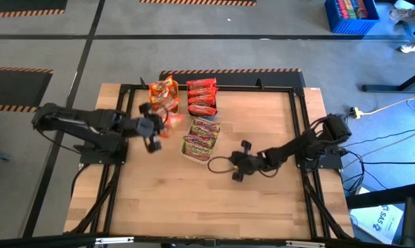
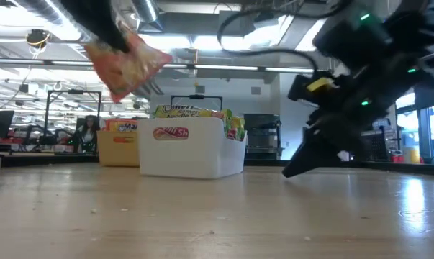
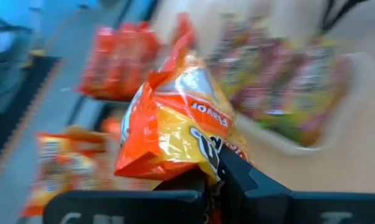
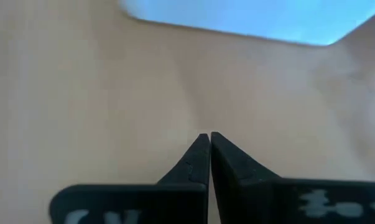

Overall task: Sort Maruchan noodles
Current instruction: Put the orange noodle pack into the yellow bin

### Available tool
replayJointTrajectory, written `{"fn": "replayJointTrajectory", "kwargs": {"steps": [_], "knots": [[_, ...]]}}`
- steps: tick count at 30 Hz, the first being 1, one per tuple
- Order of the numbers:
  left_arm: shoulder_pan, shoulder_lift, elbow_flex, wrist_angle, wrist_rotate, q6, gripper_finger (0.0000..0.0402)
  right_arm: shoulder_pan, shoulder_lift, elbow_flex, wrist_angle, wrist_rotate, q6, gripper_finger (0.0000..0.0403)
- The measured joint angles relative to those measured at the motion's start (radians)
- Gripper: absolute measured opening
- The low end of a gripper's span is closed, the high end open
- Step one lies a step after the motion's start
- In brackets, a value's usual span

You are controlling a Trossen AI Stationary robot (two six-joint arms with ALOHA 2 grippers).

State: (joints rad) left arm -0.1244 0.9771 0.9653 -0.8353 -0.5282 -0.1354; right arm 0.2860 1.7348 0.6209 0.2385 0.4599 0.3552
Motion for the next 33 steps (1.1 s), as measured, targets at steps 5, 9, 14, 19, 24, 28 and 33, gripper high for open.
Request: {"fn": "replayJointTrajectory", "kwargs": {"steps": [5, 9, 14, 19, 24, 28, 33], "knots": [[0.229, 0.018, 0.001, 0.014, 0.058, 0.217, 0.0009, -0.112, 0.0, 0.0, -0.004, -0.017, -0.169, 0.0], [0.398, 0.062, 0.001, 0.07, 0.168, 0.349, 0.0009, -0.192, 0.0, 0.001, 0.0, -0.061, -0.274, 0.0], [0.55, 0.143, 0.001, 0.196, 0.302, 0.479, 0.0009, -0.267, -0.001, 0.002, 0.008, -0.108, -0.341, 0.0], [0.674, 0.226, 0.001, 0.216, 0.362, 0.538, 0.0009, -0.288, -0.002, -0.002, 0.01, -0.152, -0.349, 0.0], [0.74, 0.268, 0.001, 0.22, 0.252, 0.64, 0.001, -0.287, -0.002, -0.009, 0.014, -0.15, -0.361, 0.0], [0.77, 0.269, 0.001, 0.226, 0.159, 0.731, 0.001, -0.287, -0.002, -0.01, 0.016, -0.149, -0.363, 0.0], [0.761, 0.258, 0.001, 0.246, 0.232, 0.794, 0.001, -0.287, 0.0, -0.013, 0.039, -0.155, -0.378, 0.0]]}}
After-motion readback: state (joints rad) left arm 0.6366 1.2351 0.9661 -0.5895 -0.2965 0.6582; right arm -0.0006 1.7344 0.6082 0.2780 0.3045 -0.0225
